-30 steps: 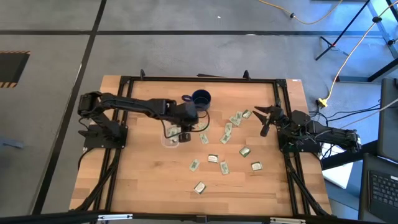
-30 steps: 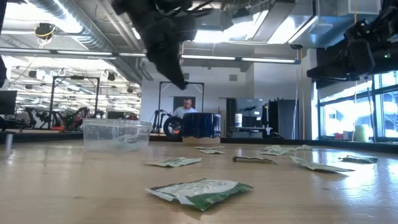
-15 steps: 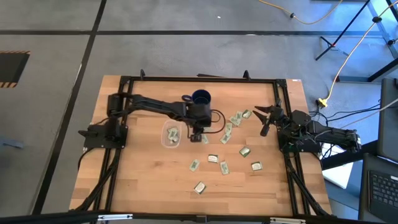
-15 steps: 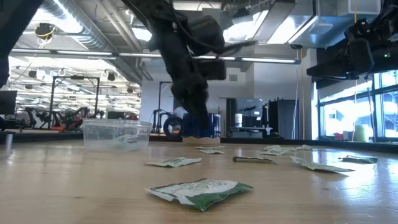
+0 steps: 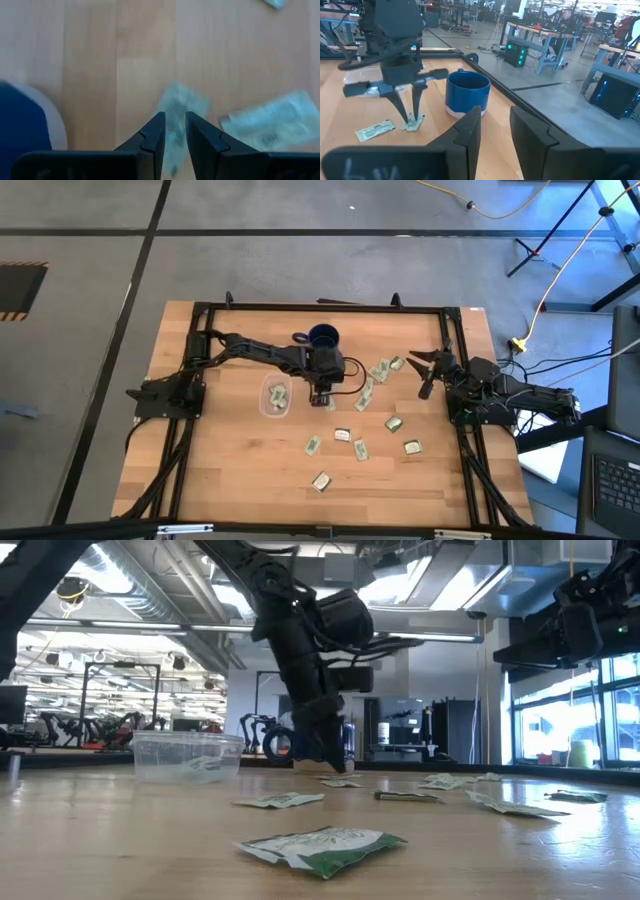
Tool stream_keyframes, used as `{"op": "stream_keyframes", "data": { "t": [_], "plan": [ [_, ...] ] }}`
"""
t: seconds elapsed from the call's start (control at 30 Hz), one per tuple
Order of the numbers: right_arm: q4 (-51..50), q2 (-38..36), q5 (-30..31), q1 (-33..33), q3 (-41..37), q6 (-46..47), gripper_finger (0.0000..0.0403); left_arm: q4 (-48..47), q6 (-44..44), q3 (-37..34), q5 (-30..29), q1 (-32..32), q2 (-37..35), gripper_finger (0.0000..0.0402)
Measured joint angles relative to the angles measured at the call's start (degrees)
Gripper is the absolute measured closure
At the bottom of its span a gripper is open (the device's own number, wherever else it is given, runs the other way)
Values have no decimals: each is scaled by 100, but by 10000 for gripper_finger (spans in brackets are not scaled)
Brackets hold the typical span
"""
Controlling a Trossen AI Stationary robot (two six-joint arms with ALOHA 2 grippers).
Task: Pick and place Stevia / Truvia into bins
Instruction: Put the white stevia packet into the transparent container
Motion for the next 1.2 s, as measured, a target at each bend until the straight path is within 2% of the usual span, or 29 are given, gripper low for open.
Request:
{"op": "stream_keyframes", "data": {
  "t": [0.43, 0.87, 1.2],
  "plan": [
    [-28, 2, 49, 1, 0, 10, 295, -253, -148, 5, 181, 91, 91, 336],
    [-39, 0, 51, 0, 0, 10, 295, -316, -242, -7, 229, -54, 62, 398],
    [-90, 2, 50, -2, 0, 24, 295, -1660, -517, 335, 290, -307, -491, 400]
  ]
}}
